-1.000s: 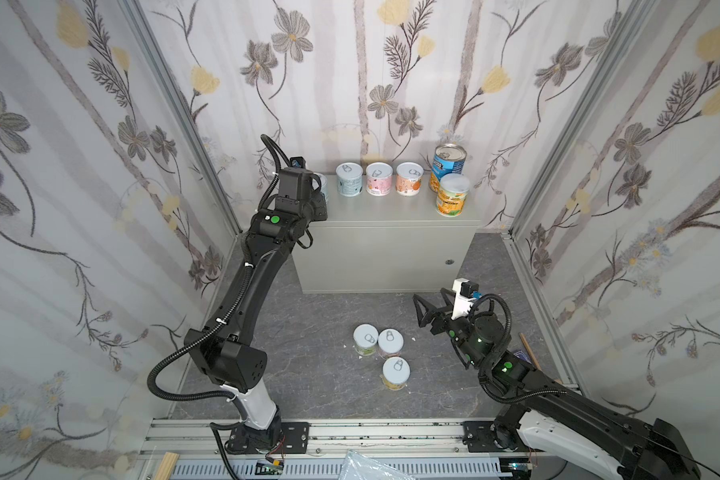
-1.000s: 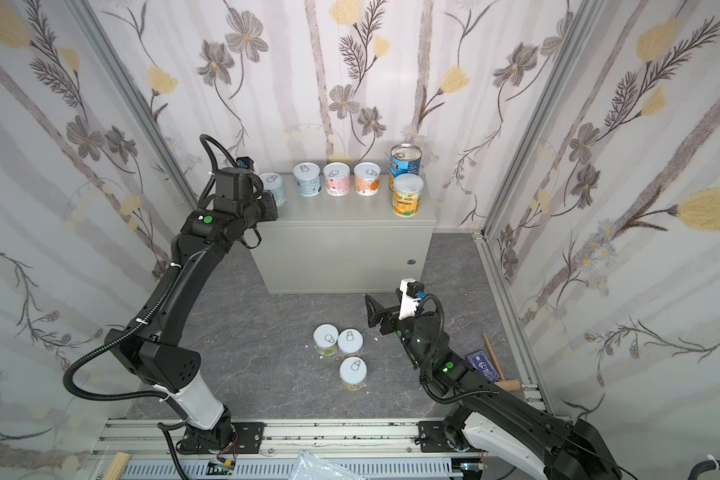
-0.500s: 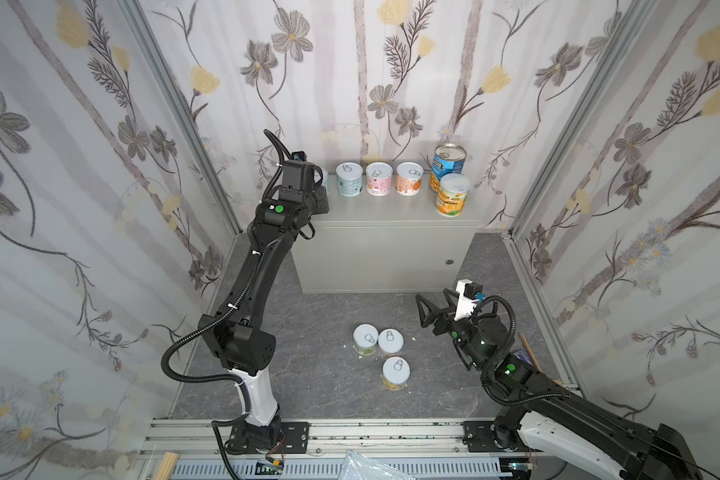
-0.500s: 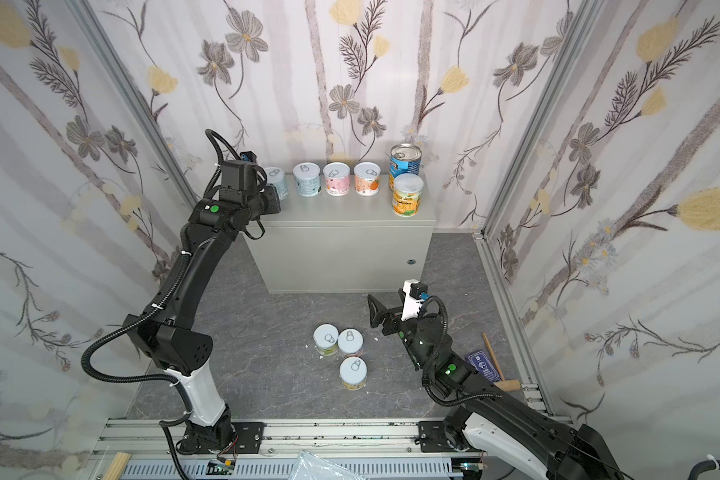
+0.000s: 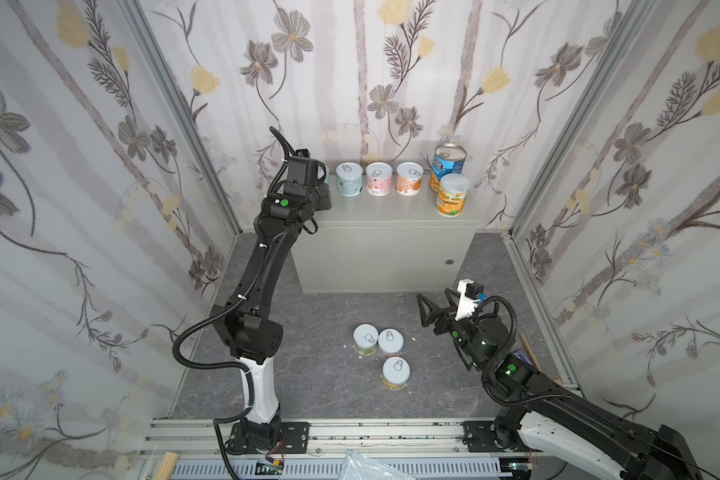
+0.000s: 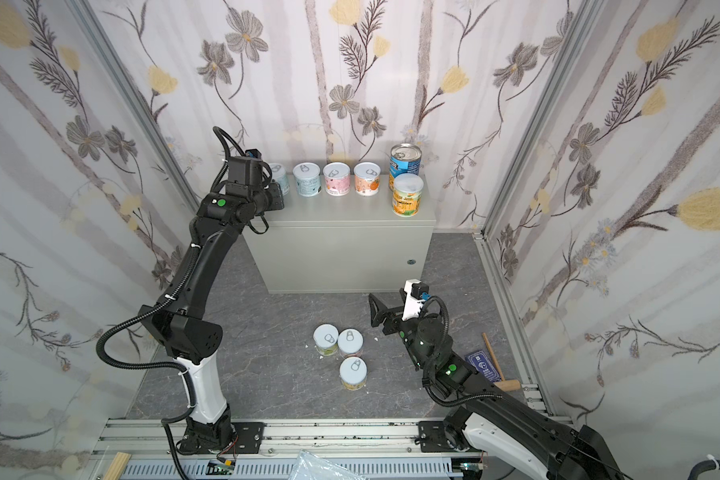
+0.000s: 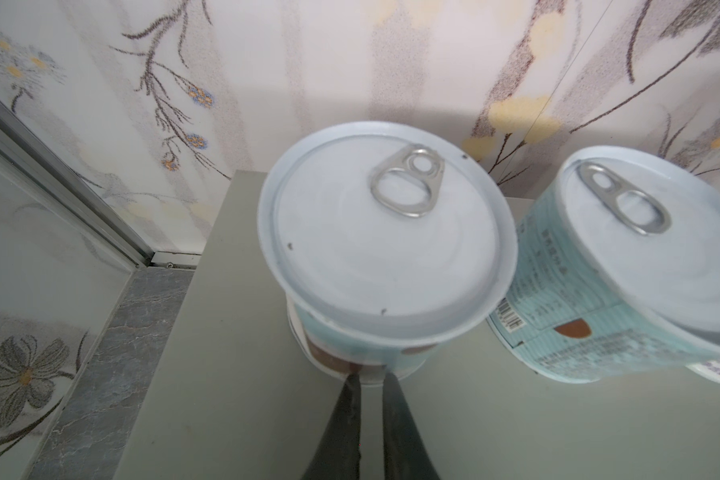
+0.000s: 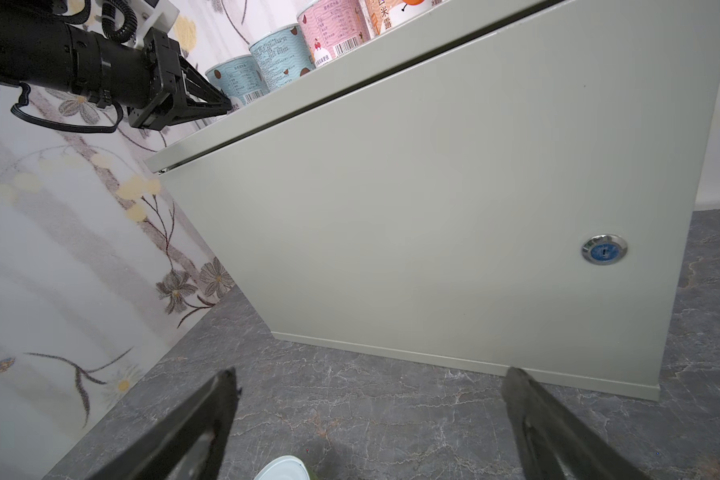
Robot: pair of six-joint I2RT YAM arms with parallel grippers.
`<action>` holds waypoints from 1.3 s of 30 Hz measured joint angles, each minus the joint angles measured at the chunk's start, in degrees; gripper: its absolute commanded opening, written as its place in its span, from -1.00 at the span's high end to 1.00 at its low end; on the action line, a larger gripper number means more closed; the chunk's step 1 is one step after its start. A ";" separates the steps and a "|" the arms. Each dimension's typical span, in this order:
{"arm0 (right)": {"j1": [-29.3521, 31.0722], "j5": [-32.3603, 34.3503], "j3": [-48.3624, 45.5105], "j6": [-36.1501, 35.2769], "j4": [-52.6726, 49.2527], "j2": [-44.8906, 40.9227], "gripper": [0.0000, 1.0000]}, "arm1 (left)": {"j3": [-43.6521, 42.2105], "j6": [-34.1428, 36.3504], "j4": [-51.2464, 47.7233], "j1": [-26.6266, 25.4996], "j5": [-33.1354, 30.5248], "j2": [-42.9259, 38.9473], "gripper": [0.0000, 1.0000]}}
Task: Place and organize the canned foods onto the counter
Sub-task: 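Lower the coconut-picture can onto the cabinet top beside the teal can, then open the left gripper and release the coconut-picture can, then draw the left gripper back while the right gripper moves down toward the floor cans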
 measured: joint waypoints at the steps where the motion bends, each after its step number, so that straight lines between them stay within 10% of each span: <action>1: 0.00 0.00 0.00 0.00 -0.02 0.00 -0.99 | 0.15 0.02 -0.33 0.00 0.00 0.15 0.73; 17: 0.00 -0.02 0.11 0.15 -0.37 0.70 -0.99 | -6.78 -0.70 -0.87 -0.07 5.09 -6.67 0.43; 24: 0.02 -3.74 5.44 -3.02 -8.26 4.72 -0.99 | -22.91 -1.66 6.58 -0.11 9.33 -18.14 -1.00; 39: 16.65 -11.06 5.44 2.21 -31.65 5.81 -0.99 | -59.30 -8.52 22.95 -0.22 9.05 -48.87 -1.00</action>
